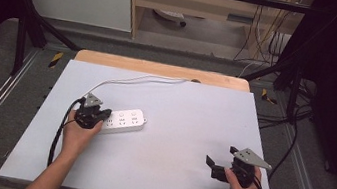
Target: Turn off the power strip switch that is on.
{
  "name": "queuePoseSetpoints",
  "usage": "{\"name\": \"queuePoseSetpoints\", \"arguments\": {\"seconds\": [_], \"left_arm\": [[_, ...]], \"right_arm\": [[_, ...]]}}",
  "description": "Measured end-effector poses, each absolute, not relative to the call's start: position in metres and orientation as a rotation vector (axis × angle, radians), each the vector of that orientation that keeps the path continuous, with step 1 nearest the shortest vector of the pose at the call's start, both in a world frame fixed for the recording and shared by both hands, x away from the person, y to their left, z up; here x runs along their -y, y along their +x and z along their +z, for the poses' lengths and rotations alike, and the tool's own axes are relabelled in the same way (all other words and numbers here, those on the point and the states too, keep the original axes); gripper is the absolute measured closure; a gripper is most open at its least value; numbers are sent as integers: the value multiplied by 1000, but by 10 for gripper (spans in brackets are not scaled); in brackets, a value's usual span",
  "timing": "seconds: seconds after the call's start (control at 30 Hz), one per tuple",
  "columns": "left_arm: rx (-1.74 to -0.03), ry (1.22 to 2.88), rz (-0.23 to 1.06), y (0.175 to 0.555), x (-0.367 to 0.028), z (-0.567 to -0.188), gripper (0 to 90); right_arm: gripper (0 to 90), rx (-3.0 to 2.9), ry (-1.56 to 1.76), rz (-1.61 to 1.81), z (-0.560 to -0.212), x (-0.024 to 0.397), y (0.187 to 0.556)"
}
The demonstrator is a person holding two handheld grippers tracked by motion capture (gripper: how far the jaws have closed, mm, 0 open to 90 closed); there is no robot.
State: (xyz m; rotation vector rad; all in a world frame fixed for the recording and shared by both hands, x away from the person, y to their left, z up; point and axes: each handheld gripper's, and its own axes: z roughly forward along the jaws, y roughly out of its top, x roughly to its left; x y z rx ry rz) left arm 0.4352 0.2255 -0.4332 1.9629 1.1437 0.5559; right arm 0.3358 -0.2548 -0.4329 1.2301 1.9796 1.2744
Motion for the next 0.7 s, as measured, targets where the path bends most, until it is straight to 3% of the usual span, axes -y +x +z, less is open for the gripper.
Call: {"name": "queuePoseSetpoints", "arguments": {"seconds": [0.7], "left_arm": [[-1147, 1948, 556, 436, -225, -434, 900]], "right_arm": [[30, -1974, 1237, 1275, -433, 258, 336]]}}
